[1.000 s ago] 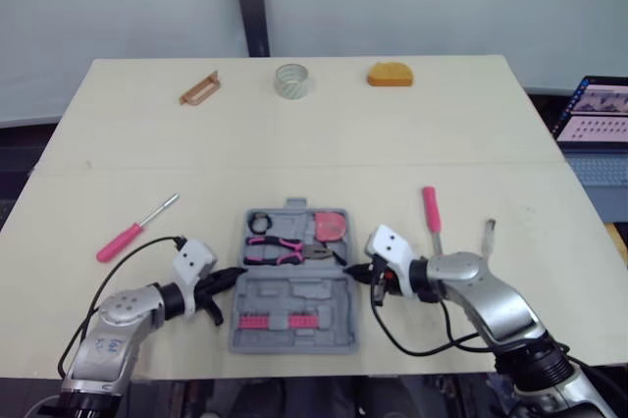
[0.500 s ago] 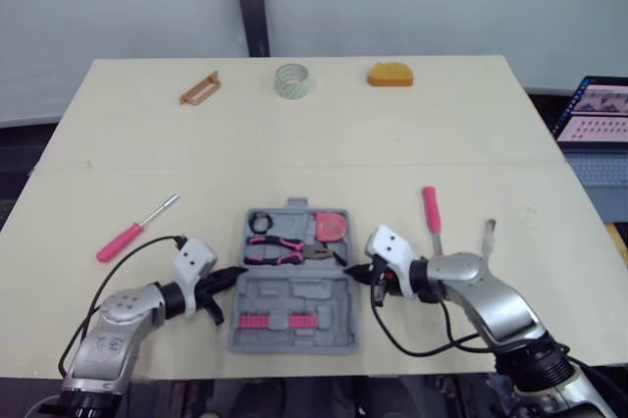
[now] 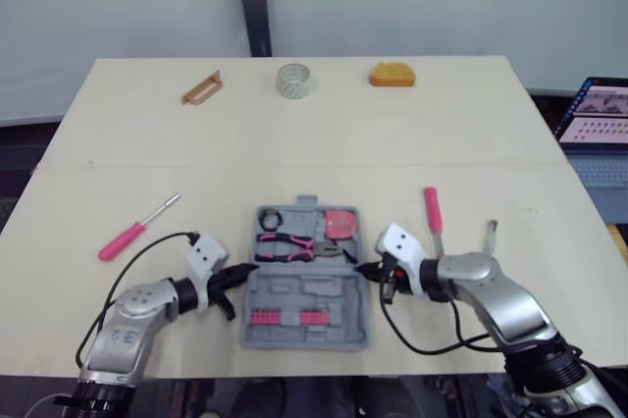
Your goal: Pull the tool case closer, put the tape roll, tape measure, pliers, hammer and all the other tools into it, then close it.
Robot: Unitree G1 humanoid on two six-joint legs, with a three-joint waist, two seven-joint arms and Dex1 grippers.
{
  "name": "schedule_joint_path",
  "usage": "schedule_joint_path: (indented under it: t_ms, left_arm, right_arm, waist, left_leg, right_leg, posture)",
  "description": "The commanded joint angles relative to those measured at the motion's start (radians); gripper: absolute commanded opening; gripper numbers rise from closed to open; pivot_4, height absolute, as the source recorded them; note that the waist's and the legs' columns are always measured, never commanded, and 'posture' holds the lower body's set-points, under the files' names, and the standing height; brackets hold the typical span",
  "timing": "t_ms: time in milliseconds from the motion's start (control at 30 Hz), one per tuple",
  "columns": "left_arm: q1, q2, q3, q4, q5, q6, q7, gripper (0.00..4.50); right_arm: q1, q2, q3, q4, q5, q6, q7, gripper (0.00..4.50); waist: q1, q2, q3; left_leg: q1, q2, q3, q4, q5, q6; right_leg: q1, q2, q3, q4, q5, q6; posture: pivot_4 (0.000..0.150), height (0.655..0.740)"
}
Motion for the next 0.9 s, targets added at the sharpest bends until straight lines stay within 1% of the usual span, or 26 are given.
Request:
schedule_joint_path:
  t_ms: [33,333,900]
  left_arm:
    - [-0.007,-0.021,-0.041,-0.07,-0.021,-0.008,-0.016,0.01]
    - [-0.003,-0.034,-0.061,-0.082,-0.021,-0.002,-0.016,0.01]
    - [-0.046,-0.038,-0.05,-0.041,-0.013,-0.02,-0.015,0.01]
  right_arm:
    - [0.01,0.002,0.012,-0.061,0.036,-0.005,0.024,0.0]
    - [0.02,-0.005,0.005,-0.066,0.038,-0.001,0.018,0.0]
    - [0.007,0.008,-0.002,-0.06,0.03,0.003,0.009,0.0]
  waist:
    - [0.0,0.0,0.0]
    - [0.001,0.0,0.0]
    - [0.0,0.0,0.0]
  left_leg:
    - [0.0,0.0,0.0,0.0,0.0,0.0]
    - [0.0,0.0,0.0,0.0,0.0,0.0]
    - [0.0,0.0,0.0,0.0,0.0,0.0]
  right_leg:
    - [0.0,0.0,0.0,0.0,0.0,0.0]
    - [0.0,0.0,0.0,0.0,0.0,0.0]
    - [0.0,0.0,0.0,0.0,0.0,0.0]
  posture:
    - [0.15,0.74]
    - [0.15,0.74]
    - [0.15,0.74]
